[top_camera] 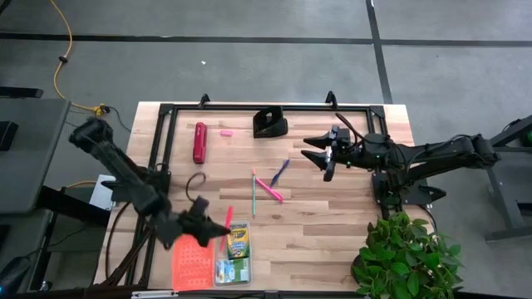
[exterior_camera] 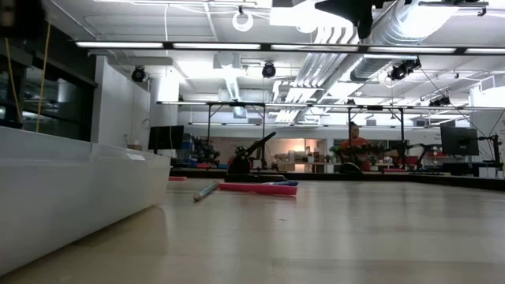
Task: Pack school essentials
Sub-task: Put the orange pen into the supply box
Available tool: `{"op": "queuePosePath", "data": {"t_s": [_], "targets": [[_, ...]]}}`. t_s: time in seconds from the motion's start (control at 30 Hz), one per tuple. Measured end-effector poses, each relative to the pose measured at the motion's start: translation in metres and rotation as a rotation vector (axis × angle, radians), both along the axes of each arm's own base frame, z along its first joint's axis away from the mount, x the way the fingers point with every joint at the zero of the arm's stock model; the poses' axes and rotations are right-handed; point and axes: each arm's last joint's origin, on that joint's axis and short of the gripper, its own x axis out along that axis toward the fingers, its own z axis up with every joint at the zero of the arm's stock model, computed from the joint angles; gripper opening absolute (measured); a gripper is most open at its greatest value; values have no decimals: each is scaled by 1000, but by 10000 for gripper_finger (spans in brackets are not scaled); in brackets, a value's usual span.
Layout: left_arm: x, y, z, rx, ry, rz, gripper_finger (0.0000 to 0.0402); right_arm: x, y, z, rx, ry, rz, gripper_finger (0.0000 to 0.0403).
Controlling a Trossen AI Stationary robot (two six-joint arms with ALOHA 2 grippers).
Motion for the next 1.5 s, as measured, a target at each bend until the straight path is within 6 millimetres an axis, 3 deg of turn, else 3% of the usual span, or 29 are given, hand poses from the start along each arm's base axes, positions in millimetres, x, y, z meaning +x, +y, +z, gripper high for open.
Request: {"op": "queuePosePath", "data": {"t_s": [0.1,0.27,0.4,0.5,0.6,1.0,1.5], "targets": [[14,-23,-16,-63,17,110,17,0,0,-2,-2,16,1,211],[45,-56,-40,-137,91,124,17,0,0,-3,-3,33,5,211],[62,-73,-59,-179,167,144,17,0,0,-4,-3,43,5,211],[63,-79,-73,-224,231,196,17,0,0,-5,-3,49,5,211],[61,-82,-82,-248,278,205,17,0,0,-5,-3,53,5,211],[74,-66,-83,-357,330,257,17,0,-1,-7,4,71,-27,211],[81,-55,-89,-362,363,288,30,0,-1,-7,20,71,-27,211]]}}
